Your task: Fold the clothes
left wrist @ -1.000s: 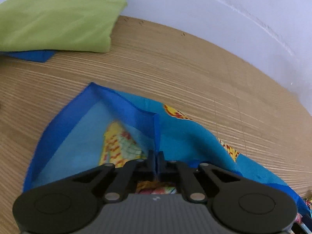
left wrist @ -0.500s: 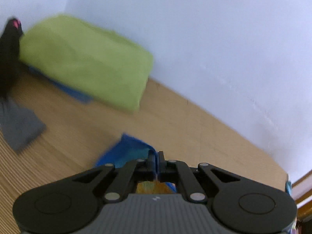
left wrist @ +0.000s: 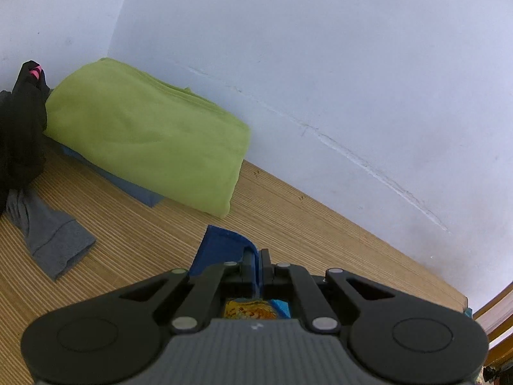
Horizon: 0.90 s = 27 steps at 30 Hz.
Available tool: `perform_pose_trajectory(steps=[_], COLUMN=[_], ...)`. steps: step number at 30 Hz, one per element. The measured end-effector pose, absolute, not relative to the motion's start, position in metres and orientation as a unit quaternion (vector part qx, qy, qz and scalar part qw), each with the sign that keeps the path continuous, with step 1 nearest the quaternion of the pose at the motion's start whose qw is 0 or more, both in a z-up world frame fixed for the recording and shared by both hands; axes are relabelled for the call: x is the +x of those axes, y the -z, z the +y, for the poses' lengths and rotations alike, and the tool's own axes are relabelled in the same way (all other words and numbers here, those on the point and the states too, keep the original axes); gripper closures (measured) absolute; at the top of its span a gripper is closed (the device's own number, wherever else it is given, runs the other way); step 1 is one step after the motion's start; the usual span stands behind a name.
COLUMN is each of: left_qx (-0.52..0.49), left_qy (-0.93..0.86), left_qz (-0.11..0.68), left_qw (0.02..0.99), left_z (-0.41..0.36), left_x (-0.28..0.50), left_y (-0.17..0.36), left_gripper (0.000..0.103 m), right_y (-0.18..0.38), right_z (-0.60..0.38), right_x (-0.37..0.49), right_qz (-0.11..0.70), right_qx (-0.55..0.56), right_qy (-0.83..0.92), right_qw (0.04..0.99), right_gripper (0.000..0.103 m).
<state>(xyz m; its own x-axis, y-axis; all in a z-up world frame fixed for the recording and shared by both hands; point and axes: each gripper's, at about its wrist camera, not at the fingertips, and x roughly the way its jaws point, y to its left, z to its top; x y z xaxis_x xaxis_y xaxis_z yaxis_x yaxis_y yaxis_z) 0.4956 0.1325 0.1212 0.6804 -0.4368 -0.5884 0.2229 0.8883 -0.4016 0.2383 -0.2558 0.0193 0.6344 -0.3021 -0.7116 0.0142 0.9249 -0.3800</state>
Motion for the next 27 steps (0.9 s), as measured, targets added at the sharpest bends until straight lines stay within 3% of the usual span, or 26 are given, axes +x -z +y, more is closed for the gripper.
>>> perform_pose_trajectory(steps=[7, 8, 10, 19, 23, 27], left_qx=[-0.149, -0.150, -0.151, -0.095, -0.043, 0.002], left_qy=[0.178, 0.175, 0.171, 0.162, 0.138, 0.127], left_qz=[0.363, 0.365, 0.367, 0.332, 0.304, 0.332], left_qw=[0.903, 0.902, 0.902, 0.924, 0.942, 0.935], left_z=[0.136, 0.137, 0.138, 0.086, 0.050, 0.012], left_x=[0.489, 0.489, 0.489, 0.570, 0.631, 0.710], left_y=[-0.114, -0.113, -0.112, -0.118, -0.113, -0.072], left_gripper=[0.101, 0.101, 0.101, 0.101, 0.101, 0.101], right_y=[-0.028, -0.031, -0.037, -0.063, -0.059, -0.031], right_z=[-0.274, -0.277, -0.283, -0.309, -0.324, -0.338], right_x=[0.293, 0.302, 0.320, 0.401, 0.505, 0.614], right_qz=[0.424, 0.421, 0.416, 0.391, 0.343, 0.330], right_qx=[-0.222, -0.227, -0.239, -0.288, -0.330, -0.332], right_qy=[0.042, 0.045, 0.051, 0.076, 0.131, 0.187], right_qw=[0.877, 0.877, 0.876, 0.871, 0.870, 0.864], right_gripper=[0.058, 0.068, 0.099, 0.099, 0.099, 0.099])
